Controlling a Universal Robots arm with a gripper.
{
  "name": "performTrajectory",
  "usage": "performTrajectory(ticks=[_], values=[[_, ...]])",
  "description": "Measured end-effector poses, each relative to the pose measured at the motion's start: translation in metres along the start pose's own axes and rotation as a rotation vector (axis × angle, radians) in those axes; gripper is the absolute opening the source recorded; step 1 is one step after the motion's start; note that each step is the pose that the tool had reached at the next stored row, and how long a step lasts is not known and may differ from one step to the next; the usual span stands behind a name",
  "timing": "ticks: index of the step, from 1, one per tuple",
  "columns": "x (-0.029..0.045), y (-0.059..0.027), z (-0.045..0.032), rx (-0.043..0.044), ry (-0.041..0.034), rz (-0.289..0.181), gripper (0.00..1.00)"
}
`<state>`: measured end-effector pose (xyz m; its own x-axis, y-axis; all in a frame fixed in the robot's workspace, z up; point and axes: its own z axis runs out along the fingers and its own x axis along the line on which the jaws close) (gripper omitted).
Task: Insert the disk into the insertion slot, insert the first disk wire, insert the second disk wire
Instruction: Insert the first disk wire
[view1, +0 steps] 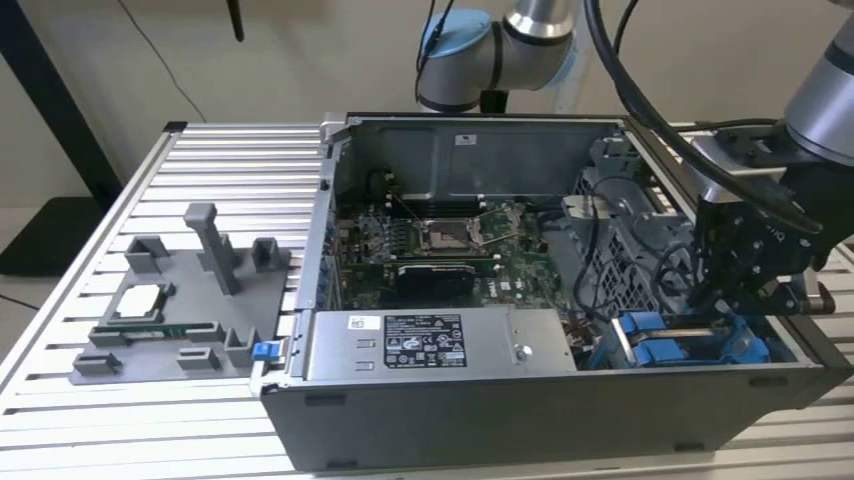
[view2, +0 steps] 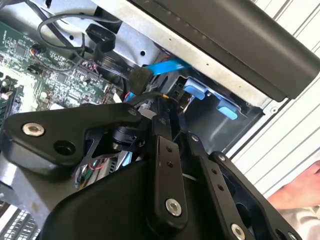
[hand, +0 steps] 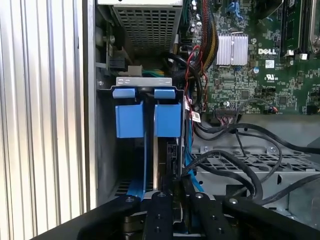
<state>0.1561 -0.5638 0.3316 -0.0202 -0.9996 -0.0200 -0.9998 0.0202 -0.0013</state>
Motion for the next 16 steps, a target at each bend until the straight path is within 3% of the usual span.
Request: performTrajectory(ticks=[1, 11, 13, 16], values=[[0.0, 0.0, -0.0004, -0.0001, -0.0022, 0.0, 1.0], [-0.0021, 0.0, -0.0396, -0.0001, -0.0036, 0.0, 1.0], [-0.0031, 0.0, -0.045, -0.0001, -0.0035, 0.0, 1.0], [-0.0036, 0.0, -0.0453, -0.0001, -0.0036, 0.0, 1.0]])
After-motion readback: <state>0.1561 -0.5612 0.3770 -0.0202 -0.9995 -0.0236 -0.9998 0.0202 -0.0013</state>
